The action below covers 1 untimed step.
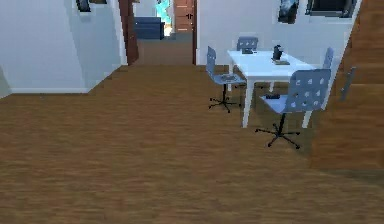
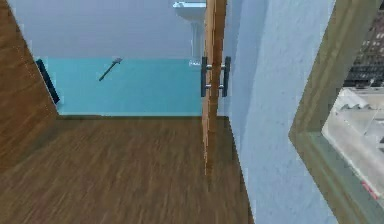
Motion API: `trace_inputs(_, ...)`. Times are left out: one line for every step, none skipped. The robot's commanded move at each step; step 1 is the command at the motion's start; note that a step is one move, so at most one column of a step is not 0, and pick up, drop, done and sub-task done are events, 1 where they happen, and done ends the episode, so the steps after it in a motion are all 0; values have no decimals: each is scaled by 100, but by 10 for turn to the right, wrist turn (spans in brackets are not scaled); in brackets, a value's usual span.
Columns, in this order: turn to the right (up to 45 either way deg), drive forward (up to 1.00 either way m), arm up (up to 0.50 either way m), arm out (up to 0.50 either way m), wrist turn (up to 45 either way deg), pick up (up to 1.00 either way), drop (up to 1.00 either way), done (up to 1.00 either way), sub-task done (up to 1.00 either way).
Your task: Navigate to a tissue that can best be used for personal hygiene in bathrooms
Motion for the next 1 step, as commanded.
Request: trace_inputs(450,0,0,0,0,0,0,0,0)
